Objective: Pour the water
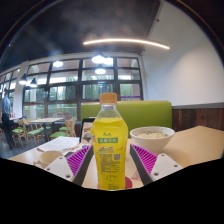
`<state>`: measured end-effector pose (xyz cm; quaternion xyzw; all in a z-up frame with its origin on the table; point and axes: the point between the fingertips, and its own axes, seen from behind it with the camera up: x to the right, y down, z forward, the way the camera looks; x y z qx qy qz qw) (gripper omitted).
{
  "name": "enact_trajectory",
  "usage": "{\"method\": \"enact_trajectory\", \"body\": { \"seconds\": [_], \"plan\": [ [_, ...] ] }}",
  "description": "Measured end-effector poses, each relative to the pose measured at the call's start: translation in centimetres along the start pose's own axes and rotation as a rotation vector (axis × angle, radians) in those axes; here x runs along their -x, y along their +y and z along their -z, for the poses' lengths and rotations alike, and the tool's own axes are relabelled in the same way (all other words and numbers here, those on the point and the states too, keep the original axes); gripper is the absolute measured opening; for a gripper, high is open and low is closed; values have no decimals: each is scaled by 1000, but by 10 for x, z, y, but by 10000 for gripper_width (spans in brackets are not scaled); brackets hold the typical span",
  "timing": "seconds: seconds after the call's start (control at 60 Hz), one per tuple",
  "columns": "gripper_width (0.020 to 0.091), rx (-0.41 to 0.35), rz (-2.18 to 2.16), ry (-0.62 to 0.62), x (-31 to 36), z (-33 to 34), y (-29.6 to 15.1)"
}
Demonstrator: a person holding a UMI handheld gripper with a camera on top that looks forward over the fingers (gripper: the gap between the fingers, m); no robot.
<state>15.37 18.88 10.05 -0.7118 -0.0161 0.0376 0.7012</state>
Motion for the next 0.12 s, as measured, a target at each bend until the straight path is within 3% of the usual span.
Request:
{"method": "enact_trajectory", "body": {
  "seconds": [0.117],
  "plan": [
    [822,0,0,0,0,0,0]
  ]
}}
